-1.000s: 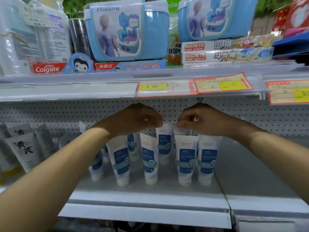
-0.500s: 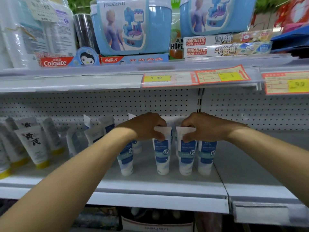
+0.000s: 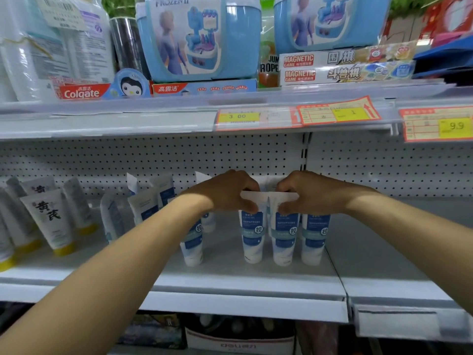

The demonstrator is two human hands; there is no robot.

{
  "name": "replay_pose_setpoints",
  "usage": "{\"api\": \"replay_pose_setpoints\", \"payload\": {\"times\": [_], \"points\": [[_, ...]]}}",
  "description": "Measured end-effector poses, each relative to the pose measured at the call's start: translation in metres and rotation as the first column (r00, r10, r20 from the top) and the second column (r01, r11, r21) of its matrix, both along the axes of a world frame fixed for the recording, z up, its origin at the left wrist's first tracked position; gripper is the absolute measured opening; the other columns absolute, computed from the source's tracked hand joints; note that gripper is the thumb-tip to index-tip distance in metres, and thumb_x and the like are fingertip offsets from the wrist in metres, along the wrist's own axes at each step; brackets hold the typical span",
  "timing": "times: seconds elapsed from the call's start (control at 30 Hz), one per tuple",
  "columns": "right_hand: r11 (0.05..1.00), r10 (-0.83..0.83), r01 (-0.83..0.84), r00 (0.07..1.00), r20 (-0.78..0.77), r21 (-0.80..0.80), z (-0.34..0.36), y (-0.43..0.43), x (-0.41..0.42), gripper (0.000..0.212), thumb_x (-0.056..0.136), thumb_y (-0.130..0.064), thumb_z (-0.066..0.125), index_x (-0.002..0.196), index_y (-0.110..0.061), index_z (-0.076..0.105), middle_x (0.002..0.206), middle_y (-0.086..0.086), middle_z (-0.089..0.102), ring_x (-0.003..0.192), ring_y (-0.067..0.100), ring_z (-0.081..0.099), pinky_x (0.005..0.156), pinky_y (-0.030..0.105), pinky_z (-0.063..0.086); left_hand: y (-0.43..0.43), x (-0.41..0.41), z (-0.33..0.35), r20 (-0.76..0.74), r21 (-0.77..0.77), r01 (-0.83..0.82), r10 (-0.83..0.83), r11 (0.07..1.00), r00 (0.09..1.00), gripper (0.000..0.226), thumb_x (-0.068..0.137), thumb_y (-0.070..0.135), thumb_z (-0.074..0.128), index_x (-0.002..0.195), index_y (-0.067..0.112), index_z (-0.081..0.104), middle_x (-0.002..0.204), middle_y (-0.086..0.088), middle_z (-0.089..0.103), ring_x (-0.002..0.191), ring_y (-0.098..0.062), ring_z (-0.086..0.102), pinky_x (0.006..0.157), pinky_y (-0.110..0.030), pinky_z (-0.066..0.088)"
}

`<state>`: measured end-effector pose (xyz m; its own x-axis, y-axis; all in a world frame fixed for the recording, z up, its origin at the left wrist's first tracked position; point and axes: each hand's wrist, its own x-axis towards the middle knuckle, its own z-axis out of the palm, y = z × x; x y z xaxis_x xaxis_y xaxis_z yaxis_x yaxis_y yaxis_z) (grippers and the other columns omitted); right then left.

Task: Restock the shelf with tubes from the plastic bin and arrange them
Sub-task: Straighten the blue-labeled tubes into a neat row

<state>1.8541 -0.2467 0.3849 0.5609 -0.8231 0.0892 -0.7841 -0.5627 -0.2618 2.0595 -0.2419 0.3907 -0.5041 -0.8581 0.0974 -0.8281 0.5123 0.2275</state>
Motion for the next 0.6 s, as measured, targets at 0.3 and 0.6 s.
{"api": "replay_pose_setpoints", "payload": {"times": [0.3, 0.6], "points": [[0.991, -0.008, 0.025, 0.992, 0.127, -0.133, 0.014, 0.007, -0.002, 0.027, 0.084, -0.051, 0.063, 0.103, -0.032, 0.064, 0.097, -0.014, 0.065, 0.092, 0.008, 0.063, 0.085, 0.035, 0.053, 0.034, 0.023, 0.035, -0.290, -0.096, -0.228, 0.192, 0.969, 0.938, 0.026, 0.091, 0.034, 0.060, 0.116, 0.025, 0.062, 0.115, 0.003, 0.067, 0.105, -0.015, 0.062, 0.100, -0.032, 0.046], [0.991, 0.026, -0.023, 0.999, 0.021, -0.133, 0.022, 0.019, 0.037, 0.035, 0.087, -0.051, 0.060, 0.115, -0.029, 0.062, 0.106, -0.013, 0.062, 0.098, 0.009, 0.060, 0.088, 0.025, 0.045, 0.063, 0.077, 0.021, -0.002, -0.069, -0.461, 0.462, 0.885, 0.887, 0.042, 0.086, 0.048, 0.063, 0.124, 0.029, 0.058, 0.124, 0.004, 0.061, 0.105, -0.016, 0.058, 0.095, -0.029, 0.046]]}}
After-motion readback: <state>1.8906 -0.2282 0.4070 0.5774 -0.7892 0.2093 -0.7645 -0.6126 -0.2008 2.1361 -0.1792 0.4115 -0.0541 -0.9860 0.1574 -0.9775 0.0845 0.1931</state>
